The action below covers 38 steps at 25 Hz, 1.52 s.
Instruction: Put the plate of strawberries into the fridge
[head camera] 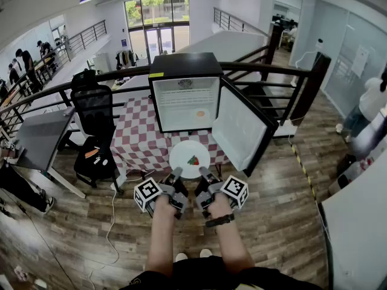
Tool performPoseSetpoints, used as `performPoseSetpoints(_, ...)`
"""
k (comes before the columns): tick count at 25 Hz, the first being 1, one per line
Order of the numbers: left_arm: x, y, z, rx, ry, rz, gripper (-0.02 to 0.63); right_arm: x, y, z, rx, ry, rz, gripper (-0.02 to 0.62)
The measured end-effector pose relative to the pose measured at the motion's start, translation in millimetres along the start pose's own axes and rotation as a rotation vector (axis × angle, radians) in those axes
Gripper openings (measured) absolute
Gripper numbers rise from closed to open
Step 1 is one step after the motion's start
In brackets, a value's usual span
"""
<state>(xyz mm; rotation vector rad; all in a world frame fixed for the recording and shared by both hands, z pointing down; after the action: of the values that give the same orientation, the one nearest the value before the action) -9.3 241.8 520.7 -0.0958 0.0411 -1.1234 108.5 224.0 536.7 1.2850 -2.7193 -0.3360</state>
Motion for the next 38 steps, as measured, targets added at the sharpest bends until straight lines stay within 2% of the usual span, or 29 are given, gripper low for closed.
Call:
performPoseSetpoints(5,16,0,8,0.003,0.008,0.001,0.028,0,-10,-2,0.017,0.023,-0.008,0.029)
performPoseSetpoints(12,34,12,10,-0.021,0.005,-0.015,0.028,-2,-30,-10,0.024,0.013,-0.009,0.029)
performPoseSetpoints(19,26,-13,44,-0.003,0.007,-0.033,0.028,16,-10,-41,0.038,-0.028,-0.009,0.029)
performPoseSetpoints(25,77,-5,32,-0.042,-0.021,-0.048,0.029,31,-58,-45,0.079,0.009,-0.002,0.029)
performPoseSetpoints(31,141,-51,40,-0.051,-0.032,-0.004,0.032,93,-89,-66,0.109,0.054,-0.041,0.029)
performPoseSetpoints(38,214,-123,13,-0.054,-0.001,0.051,0.032,183,-122,-50,0.087,0.058,-0.081,0.029)
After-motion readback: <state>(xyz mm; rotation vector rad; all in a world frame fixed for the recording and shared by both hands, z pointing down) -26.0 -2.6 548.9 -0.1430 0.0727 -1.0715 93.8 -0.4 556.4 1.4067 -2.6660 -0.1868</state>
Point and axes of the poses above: the fingertips, and each gripper's own axes: x forward along the fingers, z to its left, y out of its underside, the point moved 2 cm from there along -x, backward along the fingers, and after that the axes turned 10 degrees about -x, right-handed, at the moved point
